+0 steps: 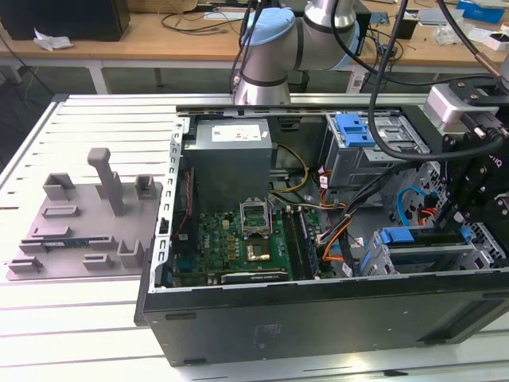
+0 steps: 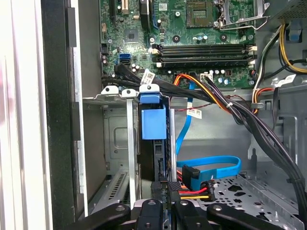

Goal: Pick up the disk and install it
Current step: 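Insert the first disk wire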

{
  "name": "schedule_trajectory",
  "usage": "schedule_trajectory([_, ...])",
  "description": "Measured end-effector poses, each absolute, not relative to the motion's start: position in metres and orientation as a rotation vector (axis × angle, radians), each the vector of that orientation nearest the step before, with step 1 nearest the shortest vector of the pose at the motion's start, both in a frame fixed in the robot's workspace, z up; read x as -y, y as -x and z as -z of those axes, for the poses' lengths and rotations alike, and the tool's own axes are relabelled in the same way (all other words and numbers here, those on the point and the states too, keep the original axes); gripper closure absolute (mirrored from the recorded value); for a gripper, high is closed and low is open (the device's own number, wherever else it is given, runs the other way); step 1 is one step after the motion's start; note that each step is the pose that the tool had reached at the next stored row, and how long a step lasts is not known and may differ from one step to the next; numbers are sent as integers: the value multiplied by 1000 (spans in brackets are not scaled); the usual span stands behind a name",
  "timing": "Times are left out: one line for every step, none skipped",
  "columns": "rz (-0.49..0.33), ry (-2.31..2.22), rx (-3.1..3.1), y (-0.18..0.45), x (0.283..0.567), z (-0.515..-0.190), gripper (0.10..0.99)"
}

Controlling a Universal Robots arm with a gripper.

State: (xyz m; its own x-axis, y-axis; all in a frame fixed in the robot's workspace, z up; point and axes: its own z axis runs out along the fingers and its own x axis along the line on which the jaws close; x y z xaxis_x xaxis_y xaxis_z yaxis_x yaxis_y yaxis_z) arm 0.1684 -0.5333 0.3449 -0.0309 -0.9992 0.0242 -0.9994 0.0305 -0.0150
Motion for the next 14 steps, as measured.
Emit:
schedule_trajectory([-43,-2182,2250,-168,533,-345,922])
schedule_trajectory([-43,-2182,2250,-168,533,-345,922])
schedule_trajectory([-43,-2182,2250,-168,533,-344,922])
schedule_trajectory([-43,-2182,2250,-168,533,-344,922])
schedule_trajectory([-43,-2182,2250,-168,533,-344,922])
schedule_trajectory([-43,-2182,2250,-168,533,-344,922])
schedule_trajectory([-43,-2182,2250,-168,533,-344,922])
schedule_trajectory([-43,-2182,2250,-168,533,-344,922])
schedule_trajectory([-43,-2182,2250,-168,533,-344,922])
schedule_trajectory([-43,-2182,2250,-168,533,-344,922])
schedule_trajectory([-43,-2182,2250,-168,533,-343,922])
schedule_trajectory([-43,-2182,2250,-168,533,-343,922])
schedule_trajectory([-43,-2182,2250,-168,533,-343,922])
schedule_trajectory([-43,-2182,2250,-168,533,-343,922])
